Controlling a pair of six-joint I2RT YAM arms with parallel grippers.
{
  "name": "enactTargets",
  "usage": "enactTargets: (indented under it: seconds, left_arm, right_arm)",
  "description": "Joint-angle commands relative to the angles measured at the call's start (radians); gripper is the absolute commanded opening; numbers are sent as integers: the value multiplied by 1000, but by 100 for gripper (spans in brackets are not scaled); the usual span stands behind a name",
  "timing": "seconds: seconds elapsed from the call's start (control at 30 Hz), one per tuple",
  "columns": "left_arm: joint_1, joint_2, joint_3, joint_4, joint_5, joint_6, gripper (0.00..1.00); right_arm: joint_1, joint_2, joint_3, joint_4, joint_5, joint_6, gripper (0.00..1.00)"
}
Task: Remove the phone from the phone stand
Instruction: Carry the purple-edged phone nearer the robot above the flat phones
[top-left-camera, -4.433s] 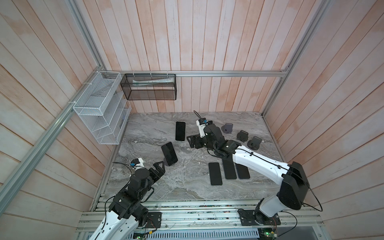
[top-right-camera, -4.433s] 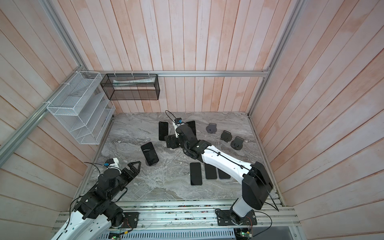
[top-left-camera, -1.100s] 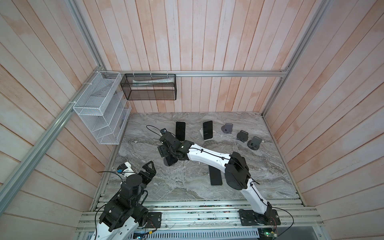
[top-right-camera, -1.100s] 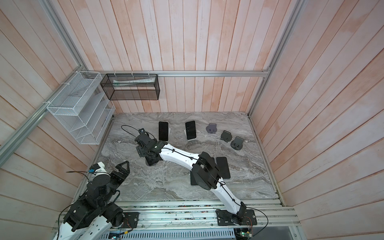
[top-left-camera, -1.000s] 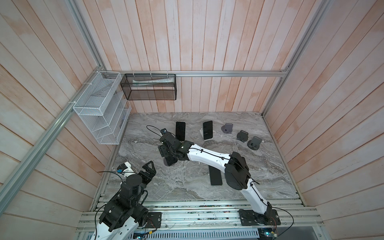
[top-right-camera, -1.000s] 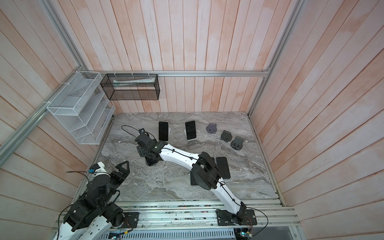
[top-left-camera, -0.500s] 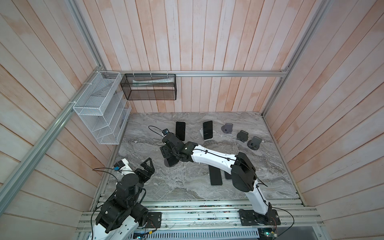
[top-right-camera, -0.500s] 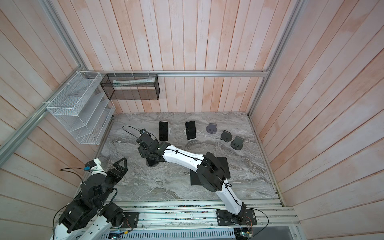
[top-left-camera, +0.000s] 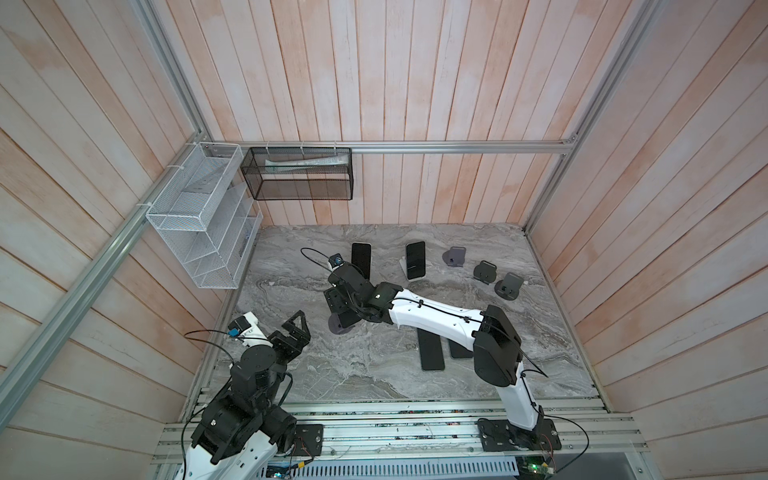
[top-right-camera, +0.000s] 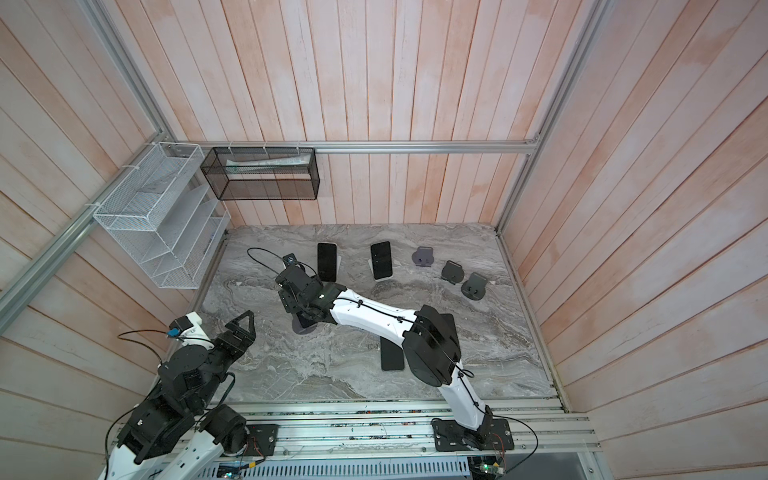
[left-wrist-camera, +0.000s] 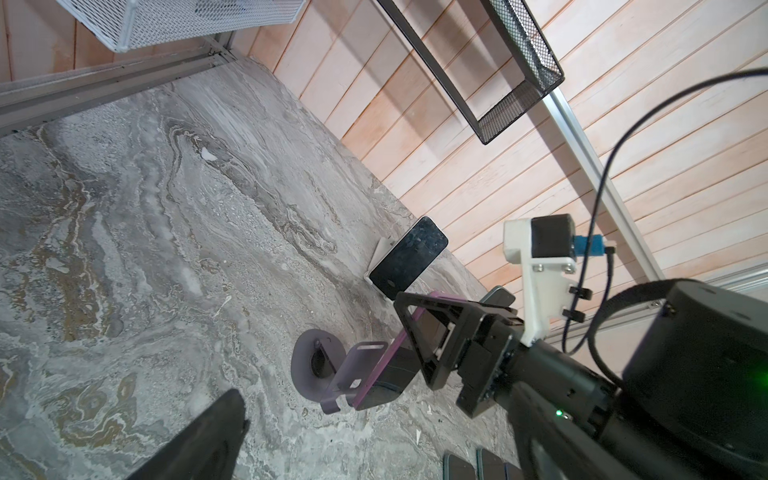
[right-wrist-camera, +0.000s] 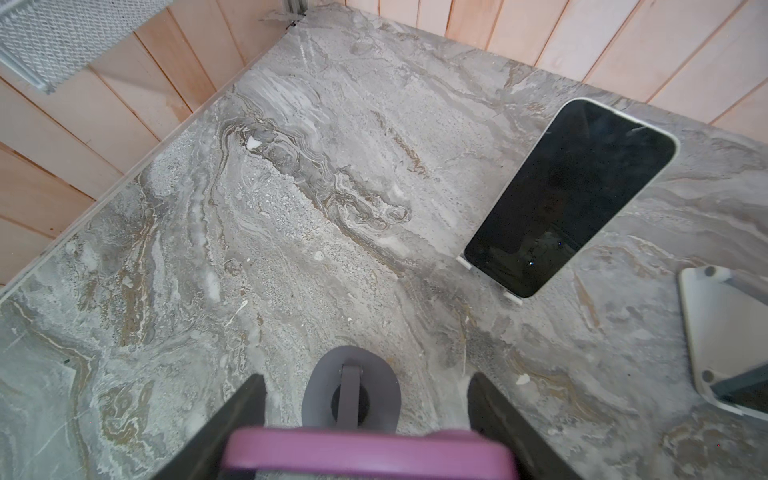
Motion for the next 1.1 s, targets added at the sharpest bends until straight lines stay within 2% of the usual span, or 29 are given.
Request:
enactTargets:
  seconds: [0.0,0.27,0.43,0.53,0.73,1.07]
  left_arm:
    - [4,21,-25,61,45,21,100]
    - [4,44,-146,246,193,-34,100]
    - [3,107,-164,371,327,3,100]
    - [4,148,-164,398,342,7,100]
    - [2,175,-177,388,363,-22,100]
    - [4,83,-200,311,348,-66,100]
  right_arm:
    - [6,-102,-23,-5,88,3,71]
    - [5,-255,-243,-88,226,132,71]
    - [11,-286,-293,-218,246,260,70]
    - [11,-314,-365,-244,269,352,69]
    - [13,-326,-461,-230,228,441,68]
    - [4,-272,-519,-200,153,486,68]
